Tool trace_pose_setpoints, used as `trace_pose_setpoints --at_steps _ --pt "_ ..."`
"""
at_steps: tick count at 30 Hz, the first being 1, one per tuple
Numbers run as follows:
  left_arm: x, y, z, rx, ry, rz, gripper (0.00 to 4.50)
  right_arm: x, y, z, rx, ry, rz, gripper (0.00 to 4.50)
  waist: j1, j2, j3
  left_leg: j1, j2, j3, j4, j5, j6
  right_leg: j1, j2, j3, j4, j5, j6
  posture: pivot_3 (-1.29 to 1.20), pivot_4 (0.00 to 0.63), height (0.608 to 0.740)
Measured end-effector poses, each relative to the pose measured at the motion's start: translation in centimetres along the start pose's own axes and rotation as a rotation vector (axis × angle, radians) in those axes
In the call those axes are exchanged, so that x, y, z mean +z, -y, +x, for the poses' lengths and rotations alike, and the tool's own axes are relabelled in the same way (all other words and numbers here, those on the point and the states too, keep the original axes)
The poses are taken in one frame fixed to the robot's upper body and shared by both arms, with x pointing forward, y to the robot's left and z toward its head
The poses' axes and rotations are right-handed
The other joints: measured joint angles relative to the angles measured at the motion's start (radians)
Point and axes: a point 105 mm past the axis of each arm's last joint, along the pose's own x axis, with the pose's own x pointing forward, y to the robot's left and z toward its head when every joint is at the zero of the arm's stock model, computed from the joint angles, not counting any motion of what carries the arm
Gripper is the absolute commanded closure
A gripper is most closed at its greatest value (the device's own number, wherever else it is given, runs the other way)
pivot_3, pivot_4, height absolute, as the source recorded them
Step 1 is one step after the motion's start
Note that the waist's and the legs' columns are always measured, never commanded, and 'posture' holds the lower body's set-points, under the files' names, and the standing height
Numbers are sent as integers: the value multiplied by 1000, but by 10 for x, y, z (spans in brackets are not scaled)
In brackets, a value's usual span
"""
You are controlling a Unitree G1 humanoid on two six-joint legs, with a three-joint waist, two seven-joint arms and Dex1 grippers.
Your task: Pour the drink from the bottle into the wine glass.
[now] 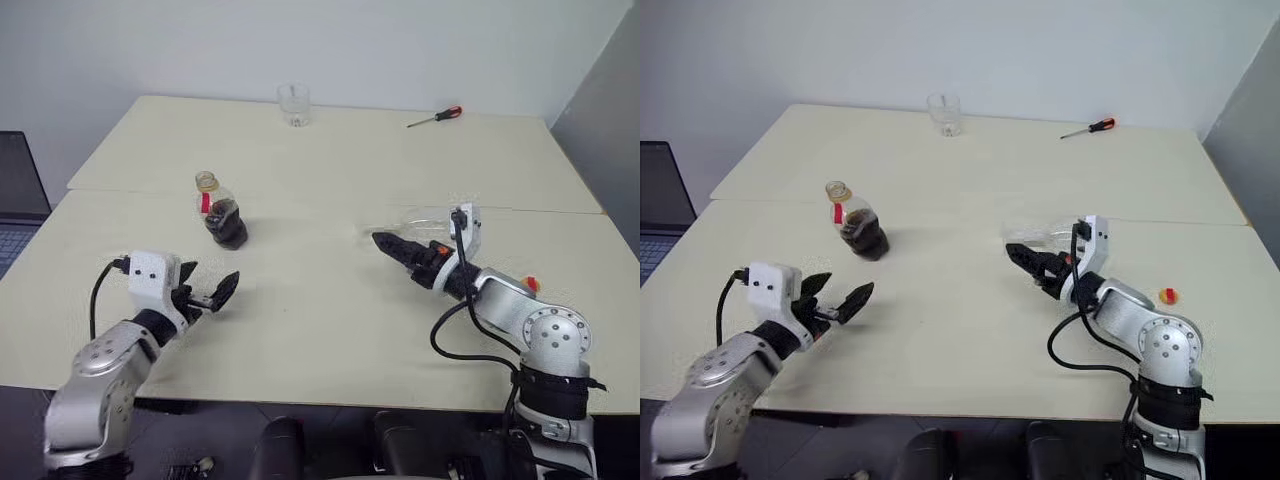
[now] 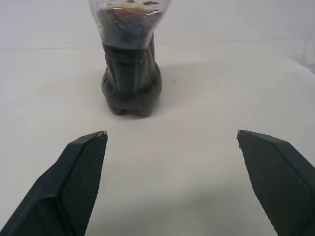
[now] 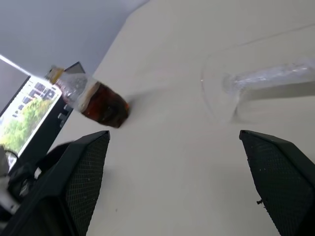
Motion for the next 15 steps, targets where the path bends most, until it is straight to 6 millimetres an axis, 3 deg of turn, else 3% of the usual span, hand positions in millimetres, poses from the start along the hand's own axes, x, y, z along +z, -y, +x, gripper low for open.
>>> trace_pose_setpoints --at_steps 3,8,15 --pt "21 14 7 -134 4 65 8 3 5 8 -69 14 111 0 5 0 0 0 -1 0 0 0 0 0 0 -2 0 0 0 0 150 740" --pt "60 54 24 -359 19 235 8 2 18 14 -203 8 256 0 5 0 0 0 -1 1 0 0 0 0 1 -1 -2 0 -1 0 150 740" --pt "61 68 34 -431 0 263 8 1 26 25 -332 47 409 0 -20 1 0 0 0 -1 -2 0 0 -1 2 -1 -1 0 0 0 150 740"
